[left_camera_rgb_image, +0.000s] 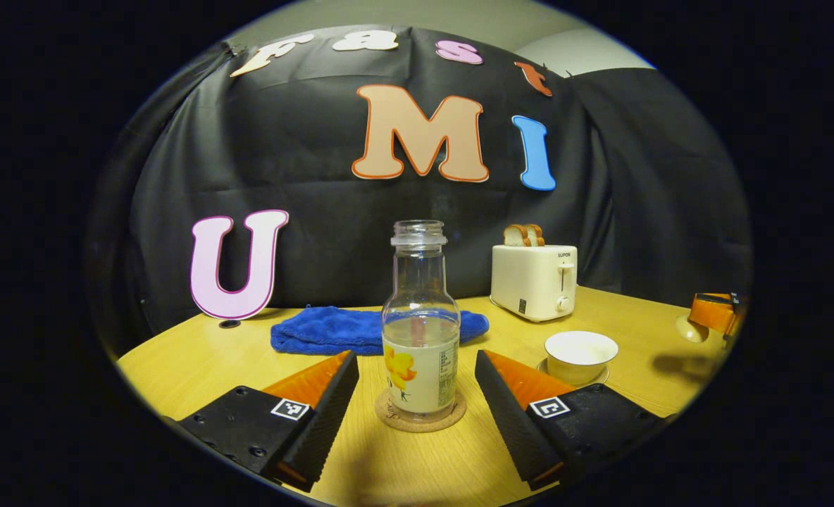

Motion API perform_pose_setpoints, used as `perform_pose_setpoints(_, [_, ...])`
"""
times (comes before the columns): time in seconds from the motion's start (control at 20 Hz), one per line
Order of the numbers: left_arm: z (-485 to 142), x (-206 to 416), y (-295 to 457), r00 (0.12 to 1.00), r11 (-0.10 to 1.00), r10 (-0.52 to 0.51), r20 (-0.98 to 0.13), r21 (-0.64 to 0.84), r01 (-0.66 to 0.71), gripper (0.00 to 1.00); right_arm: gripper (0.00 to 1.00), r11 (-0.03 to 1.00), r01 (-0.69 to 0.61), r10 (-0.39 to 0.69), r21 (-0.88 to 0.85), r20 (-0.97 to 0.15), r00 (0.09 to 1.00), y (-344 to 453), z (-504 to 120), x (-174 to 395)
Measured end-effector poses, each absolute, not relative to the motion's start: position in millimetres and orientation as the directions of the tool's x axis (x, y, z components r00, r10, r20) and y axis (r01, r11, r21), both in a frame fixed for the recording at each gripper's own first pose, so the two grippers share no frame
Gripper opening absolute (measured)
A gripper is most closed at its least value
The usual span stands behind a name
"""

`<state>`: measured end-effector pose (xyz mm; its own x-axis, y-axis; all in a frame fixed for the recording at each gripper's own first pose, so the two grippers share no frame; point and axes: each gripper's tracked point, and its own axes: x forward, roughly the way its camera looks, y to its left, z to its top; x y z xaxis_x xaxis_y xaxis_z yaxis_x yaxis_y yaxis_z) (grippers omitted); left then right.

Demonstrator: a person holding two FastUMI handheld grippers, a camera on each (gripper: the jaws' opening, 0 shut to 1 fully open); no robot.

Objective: Open the teacup lid with one hand, grasp the water bottle and pour water into the teacup with the other hand; after pouring, place the water bottle on the coaster and then close the teacup lid.

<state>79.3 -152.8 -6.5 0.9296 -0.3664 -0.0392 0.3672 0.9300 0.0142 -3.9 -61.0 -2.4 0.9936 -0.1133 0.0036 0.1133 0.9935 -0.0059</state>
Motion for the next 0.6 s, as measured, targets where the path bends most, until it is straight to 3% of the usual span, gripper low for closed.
perform_pose_setpoints(0.15, [2.8,65.2,-140.7,0.939,0.939,-0.343,0.01,-0.001,0.343,0.97,0.29,0.992,0.123,-0.123,-0.006,0.005,0.992,-63.1,-2.0,-4.5])
perform_pose_setpoints(0.6, [1.8,27.0,-95.8,0.963,0.963,-0.27,0.008,0.002,0.27,0.96,0.29,0.997,0.072,-0.072,-0.003,0.0,0.997,-34.5,-4.5,33.4])
